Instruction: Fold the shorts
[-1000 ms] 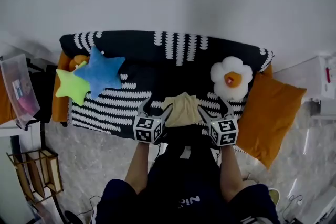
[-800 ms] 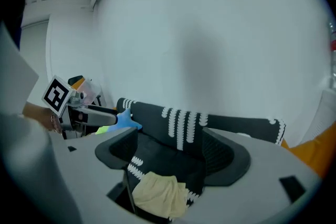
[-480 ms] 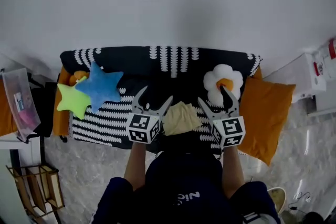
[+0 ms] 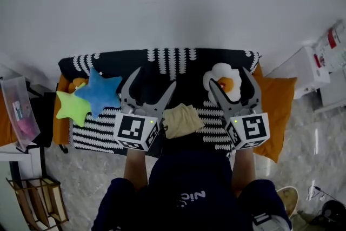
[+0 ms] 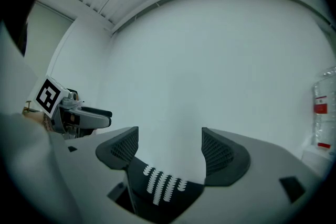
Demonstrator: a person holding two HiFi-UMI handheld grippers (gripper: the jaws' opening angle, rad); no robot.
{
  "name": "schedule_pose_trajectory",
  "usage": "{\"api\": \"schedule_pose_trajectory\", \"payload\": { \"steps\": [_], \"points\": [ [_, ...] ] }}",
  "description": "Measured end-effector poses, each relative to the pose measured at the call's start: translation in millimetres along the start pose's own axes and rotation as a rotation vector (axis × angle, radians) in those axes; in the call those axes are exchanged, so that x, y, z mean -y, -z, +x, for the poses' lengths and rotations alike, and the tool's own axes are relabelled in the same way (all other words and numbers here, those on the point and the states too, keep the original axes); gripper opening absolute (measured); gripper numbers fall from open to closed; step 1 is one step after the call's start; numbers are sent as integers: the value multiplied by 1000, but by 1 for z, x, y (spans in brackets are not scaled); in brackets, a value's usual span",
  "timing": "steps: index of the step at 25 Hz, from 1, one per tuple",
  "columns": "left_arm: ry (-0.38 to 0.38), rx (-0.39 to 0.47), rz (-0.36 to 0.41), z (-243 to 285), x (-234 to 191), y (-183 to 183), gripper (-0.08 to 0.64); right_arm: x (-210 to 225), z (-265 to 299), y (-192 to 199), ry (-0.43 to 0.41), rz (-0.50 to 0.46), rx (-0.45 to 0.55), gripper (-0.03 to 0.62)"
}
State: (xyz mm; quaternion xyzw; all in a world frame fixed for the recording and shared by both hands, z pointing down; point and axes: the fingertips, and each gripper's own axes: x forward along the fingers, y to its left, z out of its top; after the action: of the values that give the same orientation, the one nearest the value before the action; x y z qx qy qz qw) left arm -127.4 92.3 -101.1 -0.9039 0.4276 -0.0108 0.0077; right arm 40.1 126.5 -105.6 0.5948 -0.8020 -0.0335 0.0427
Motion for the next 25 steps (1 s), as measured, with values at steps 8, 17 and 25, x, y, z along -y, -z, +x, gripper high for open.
{"api": "schedule_pose_trajectory", "payload": {
  "steps": [8,17,25],
  "points": [
    [-16,33,13,-1,11,-9,367,-4,-7,-10,-18,-84,27,378],
    [-65,135,-22,-12,14,-23,48,-12,-13,-26,-9,-46,141,11],
    [-48,153,12,-16,21,-23,2,-33,-19,-31,-87,-57,194,9]
  ]
}}
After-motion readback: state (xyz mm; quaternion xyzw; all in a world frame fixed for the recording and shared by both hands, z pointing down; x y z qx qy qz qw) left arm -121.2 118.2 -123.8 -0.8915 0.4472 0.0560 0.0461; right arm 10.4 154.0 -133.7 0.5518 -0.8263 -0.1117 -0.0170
